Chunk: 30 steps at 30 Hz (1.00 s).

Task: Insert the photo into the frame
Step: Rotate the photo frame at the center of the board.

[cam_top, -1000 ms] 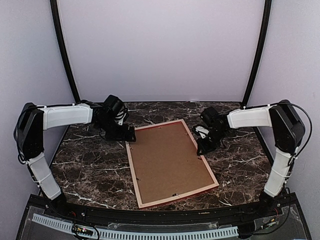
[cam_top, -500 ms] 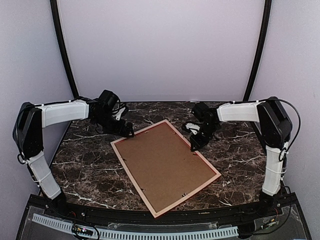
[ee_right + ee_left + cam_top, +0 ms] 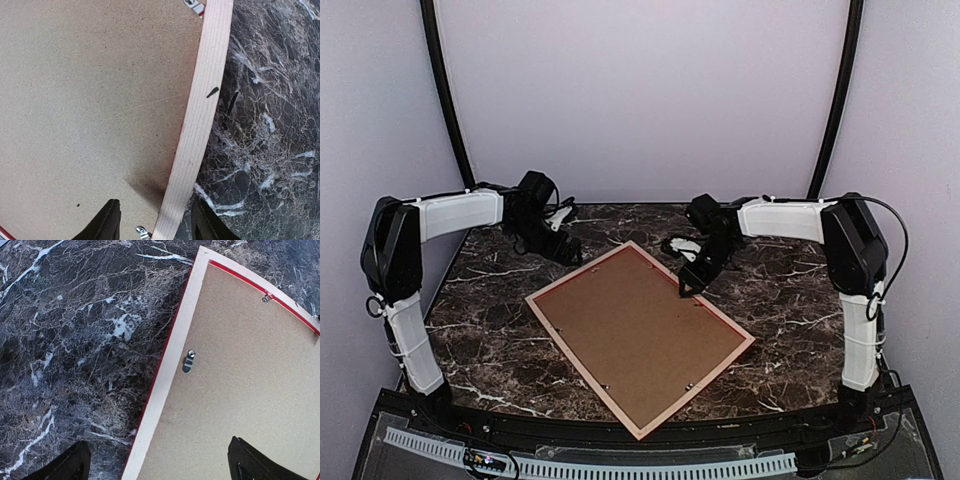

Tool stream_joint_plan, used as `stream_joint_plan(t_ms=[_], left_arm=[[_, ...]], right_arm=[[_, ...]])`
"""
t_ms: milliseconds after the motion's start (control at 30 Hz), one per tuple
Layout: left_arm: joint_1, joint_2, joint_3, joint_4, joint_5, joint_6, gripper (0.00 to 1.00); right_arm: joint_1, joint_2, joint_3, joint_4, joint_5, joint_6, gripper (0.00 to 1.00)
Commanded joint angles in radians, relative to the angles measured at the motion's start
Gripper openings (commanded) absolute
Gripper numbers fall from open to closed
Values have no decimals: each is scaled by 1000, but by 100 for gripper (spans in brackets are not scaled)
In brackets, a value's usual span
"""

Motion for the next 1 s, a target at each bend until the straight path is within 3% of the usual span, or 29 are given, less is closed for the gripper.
stream_joint_plan(t_ms=[0, 200, 567, 833, 967], left_arm=[[20, 40, 60, -67, -13, 84, 99], [25, 140, 118, -95, 29, 137, 96], [27, 246, 167, -97, 73, 140, 74], [27, 269, 144, -104, 44, 83, 46], [27, 245, 86, -57, -3, -12, 27]], right_arm=[[-6, -24, 13, 25, 20, 16, 52], [-37, -150, -99, 112, 21, 110, 57], [-72, -423, -378, 180, 4, 321, 58], [-75, -522, -505, 184, 1, 389, 59], [-75, -556, -559, 190, -7, 457, 59]])
